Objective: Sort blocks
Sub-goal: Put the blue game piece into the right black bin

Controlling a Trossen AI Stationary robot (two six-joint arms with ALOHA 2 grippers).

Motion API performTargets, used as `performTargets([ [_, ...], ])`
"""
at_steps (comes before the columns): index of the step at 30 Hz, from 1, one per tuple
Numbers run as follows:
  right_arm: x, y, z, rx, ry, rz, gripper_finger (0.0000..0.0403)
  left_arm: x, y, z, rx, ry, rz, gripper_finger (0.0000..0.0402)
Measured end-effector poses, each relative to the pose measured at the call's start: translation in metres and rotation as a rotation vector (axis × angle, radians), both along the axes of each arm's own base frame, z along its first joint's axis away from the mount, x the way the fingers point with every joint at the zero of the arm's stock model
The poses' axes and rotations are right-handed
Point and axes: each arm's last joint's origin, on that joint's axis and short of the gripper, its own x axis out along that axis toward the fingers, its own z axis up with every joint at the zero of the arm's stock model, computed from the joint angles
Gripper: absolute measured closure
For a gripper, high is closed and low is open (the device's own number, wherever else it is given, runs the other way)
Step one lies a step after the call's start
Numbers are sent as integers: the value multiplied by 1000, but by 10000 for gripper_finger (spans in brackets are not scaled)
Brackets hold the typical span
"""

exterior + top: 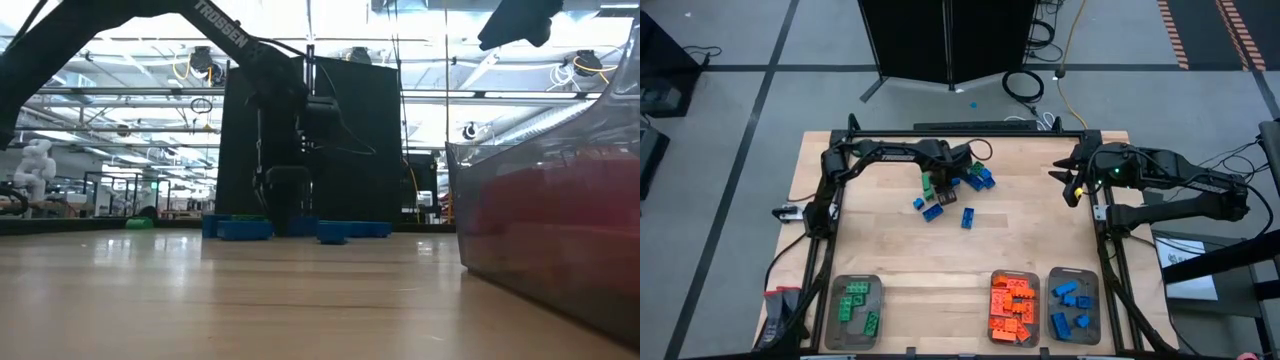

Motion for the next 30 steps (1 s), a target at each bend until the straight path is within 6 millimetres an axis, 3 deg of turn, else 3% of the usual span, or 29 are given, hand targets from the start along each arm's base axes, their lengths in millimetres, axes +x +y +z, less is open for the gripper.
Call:
performTargets([
  [6, 0, 0, 0, 5, -2, -3, 273, 3, -7, 20, -10, 34, -19, 327],
  [13, -1, 0, -1, -2, 14, 4, 273, 12, -19, 78, 25, -56, -64, 327],
  [18, 0, 0, -1, -21, 19, 27, 273, 14, -37, 146, 95, -265, -104, 327],
  [25, 10, 1, 15, -127, -131, 132, 273, 14, -70, 240, 206, -756, -179, 327],
  [30, 21, 0, 33, -270, -282, 204, 248, 14, -86, 267, 236, -958, -228, 327],
])
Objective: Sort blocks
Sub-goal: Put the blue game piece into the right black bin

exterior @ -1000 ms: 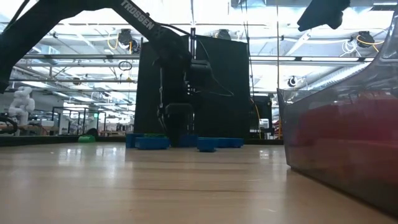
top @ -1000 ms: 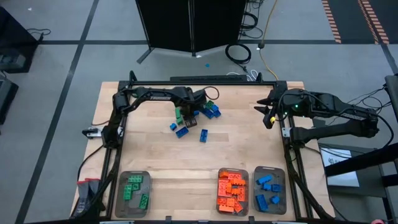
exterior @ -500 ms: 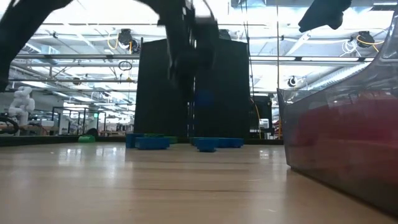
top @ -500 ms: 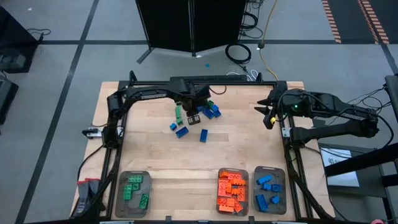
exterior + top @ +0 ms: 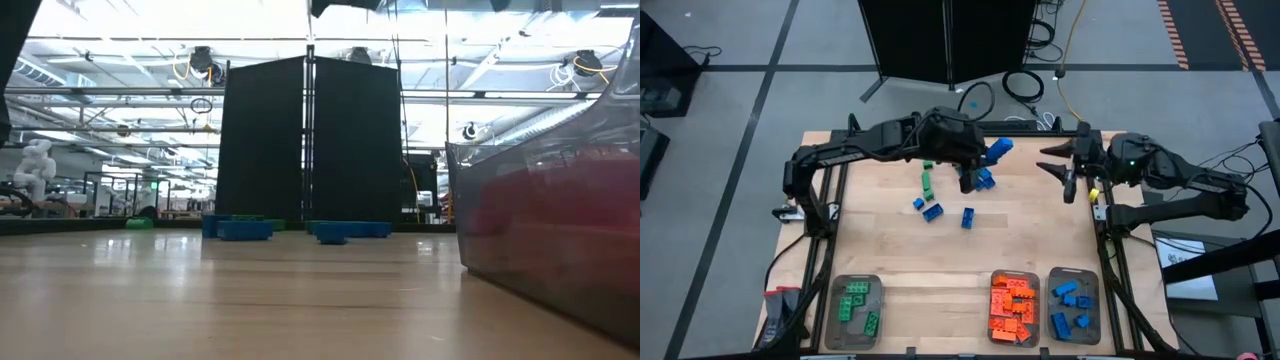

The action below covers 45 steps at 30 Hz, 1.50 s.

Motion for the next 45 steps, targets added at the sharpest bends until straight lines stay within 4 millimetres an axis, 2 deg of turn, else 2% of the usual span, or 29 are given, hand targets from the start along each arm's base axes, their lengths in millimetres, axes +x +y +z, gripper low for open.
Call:
performTargets([
  [5, 11, -1, 8, -56, -86, 4, 168, 2, -9, 2, 20, -24, -42, 327],
  [10, 32, -4, 7, -59, -116, 4, 84, 10, -16, 1, 53, -63, -75, 327],
  [14, 47, -5, 3, -59, -82, 18, 56, 13, -16, 0, 67, -69, -82, 327],
  [21, 58, -4, 9, -66, -76, 96, 64, 14, -16, -5, 72, -36, -92, 327],
  [27, 55, -3, 21, -81, -112, 97, 80, 16, -15, -11, 91, -23, -104, 327],
  [40, 62, -4, 13, -60, -53, 97, 105, 18, -17, -7, 80, -71, -145, 327],
  [43, 66, -4, 12, -60, -50, 99, 123, 18, -17, -7, 80, -71, -147, 327],
  [45, 66, -4, 12, -59, -50, 104, 150, 18, -17, -7, 77, -70, -146, 327],
])
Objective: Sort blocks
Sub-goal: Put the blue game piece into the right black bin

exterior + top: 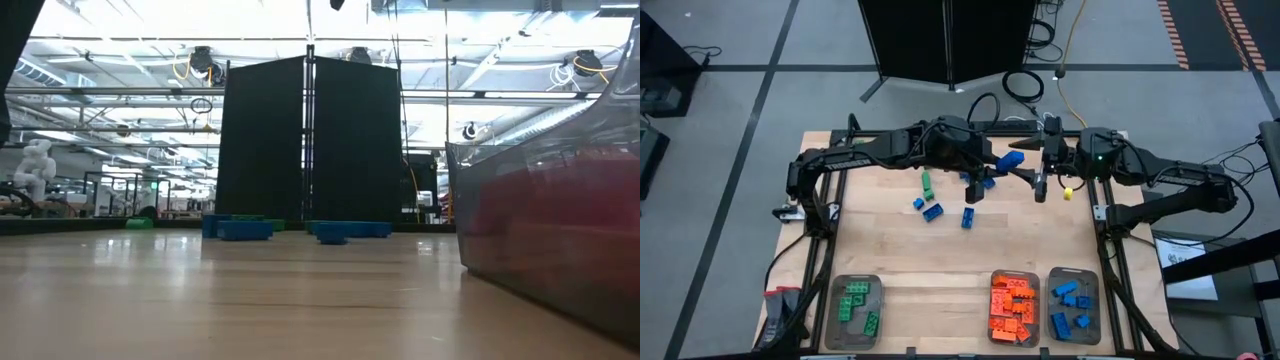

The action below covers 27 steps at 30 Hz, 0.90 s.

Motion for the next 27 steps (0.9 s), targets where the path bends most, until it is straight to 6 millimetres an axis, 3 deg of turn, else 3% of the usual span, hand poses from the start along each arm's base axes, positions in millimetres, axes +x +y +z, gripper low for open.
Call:
performTargets([
  [7, 2, 2, -1, -12, 6, 79, 333, 0, 0, 0, 16, 5, -18, 327],
  [15, 1, 3, -1, 3, 10, 95, 330, -1, 0, 0, -4, 4, -9, 315],
  [22, -21, 6, -11, 120, 155, 28, 330, -9, 6, -13, 27, 166, 176, 149],
  [27, -56, 20, -34, 373, 442, -15, 330, -22, 11, -28, 71, 365, 268, 114],
])
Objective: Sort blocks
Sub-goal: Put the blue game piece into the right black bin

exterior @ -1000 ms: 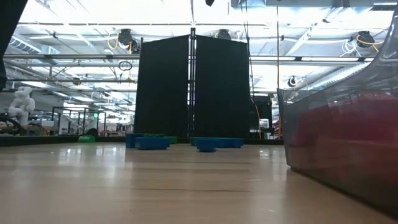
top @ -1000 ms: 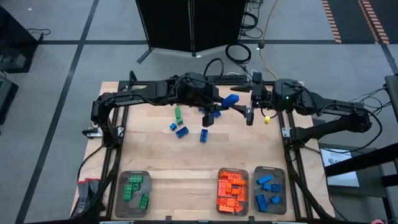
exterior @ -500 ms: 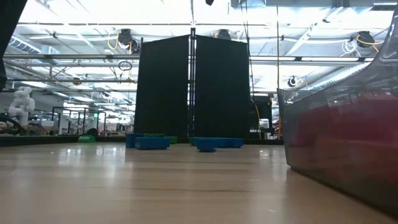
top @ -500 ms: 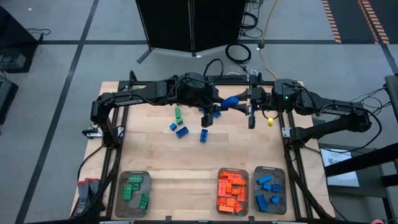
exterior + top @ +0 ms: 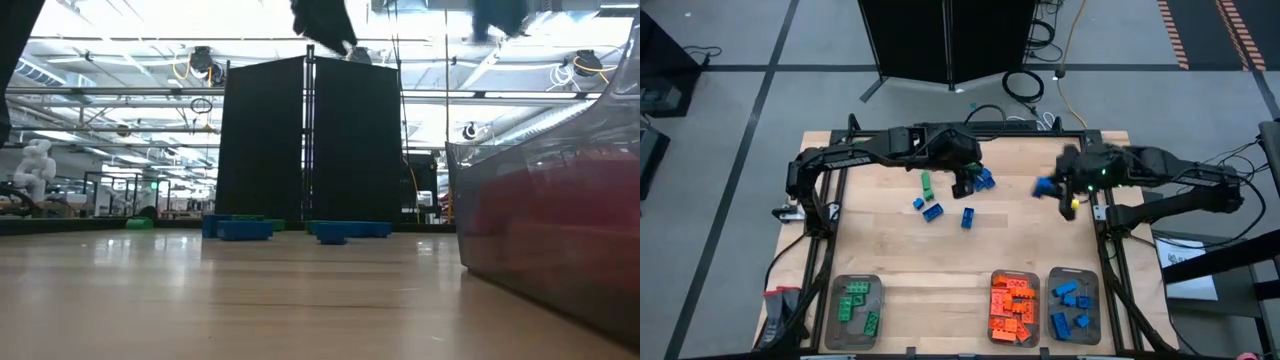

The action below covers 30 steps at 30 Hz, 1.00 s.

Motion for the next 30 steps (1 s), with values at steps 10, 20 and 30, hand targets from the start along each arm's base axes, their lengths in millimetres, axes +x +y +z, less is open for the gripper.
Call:
performTargets([
  [10, -13, 62, -35, 410, 250, 71, 330, -2, 0, -55, -176, 157, 23, 111],
  [20, -13, 128, -88, 608, 433, 105, 330, 0, 11, -91, -426, 115, 174, 110],
  [30, -18, 169, -120, 541, 594, 109, 330, 13, 12, -114, -476, 64, 387, 110],
])
